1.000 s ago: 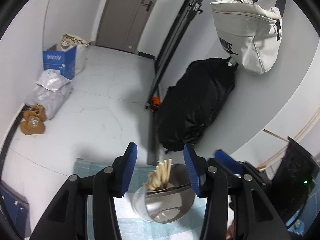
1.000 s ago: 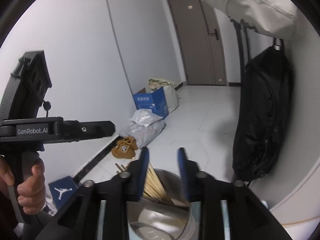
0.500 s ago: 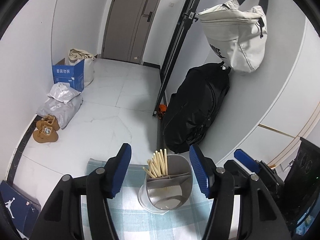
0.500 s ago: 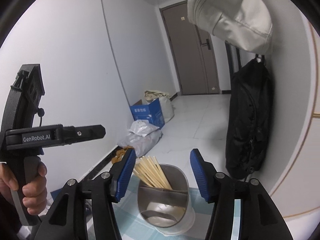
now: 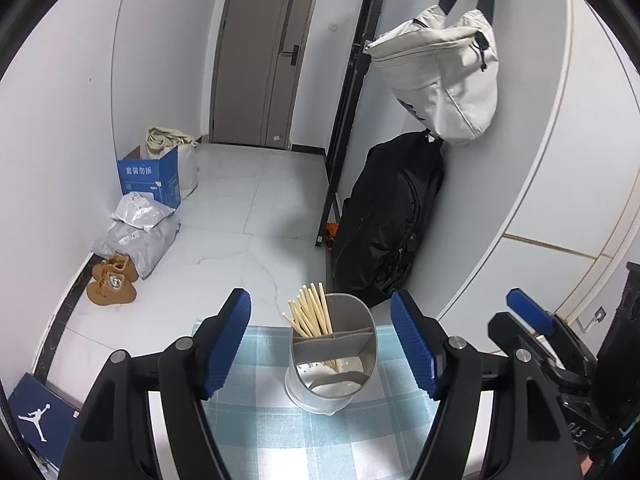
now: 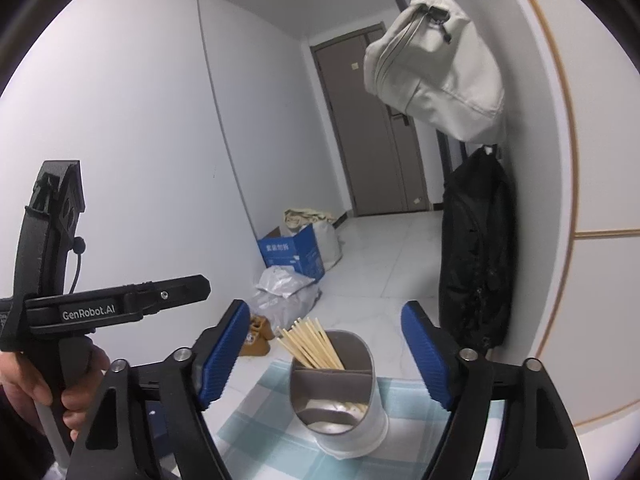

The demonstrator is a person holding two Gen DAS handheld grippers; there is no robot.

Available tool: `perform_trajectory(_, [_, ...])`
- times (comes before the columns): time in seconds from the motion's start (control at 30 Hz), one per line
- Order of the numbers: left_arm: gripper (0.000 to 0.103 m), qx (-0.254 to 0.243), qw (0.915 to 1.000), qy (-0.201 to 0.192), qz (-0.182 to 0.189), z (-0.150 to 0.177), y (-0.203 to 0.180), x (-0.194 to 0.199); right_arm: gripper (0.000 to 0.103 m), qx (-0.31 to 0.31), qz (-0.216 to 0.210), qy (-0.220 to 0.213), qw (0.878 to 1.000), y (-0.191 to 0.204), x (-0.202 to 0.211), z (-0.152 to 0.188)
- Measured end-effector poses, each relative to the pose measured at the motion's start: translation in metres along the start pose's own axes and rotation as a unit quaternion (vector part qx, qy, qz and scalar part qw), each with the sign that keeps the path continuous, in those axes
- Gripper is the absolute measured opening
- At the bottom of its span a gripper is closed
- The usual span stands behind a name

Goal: Organize utensils

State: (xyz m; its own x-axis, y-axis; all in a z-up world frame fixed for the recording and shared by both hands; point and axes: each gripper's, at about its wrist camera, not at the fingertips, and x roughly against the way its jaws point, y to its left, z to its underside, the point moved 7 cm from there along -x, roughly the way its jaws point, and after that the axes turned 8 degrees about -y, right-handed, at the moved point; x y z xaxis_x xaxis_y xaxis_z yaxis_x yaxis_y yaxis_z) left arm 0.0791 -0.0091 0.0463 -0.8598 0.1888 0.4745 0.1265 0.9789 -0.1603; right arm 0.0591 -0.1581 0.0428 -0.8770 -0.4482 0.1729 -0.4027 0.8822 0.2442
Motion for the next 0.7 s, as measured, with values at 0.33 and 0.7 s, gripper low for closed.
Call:
perform_trajectory(0.33, [0.081, -0.018, 0.9993, -0.033, -0.009, 0.017, -0.008, 0.024, 0.102, -0.021, 0.029, -0.034, 0.999, -0.013, 0.042, 0.007])
perform_trajectory(0.7, [0.082, -0.030, 0.9953, -0.083, -0.040, 0.050, 0.007, 0.037, 0.103, 0.004, 0.056, -0.065, 0.996, -0.018, 0.070, 0.042])
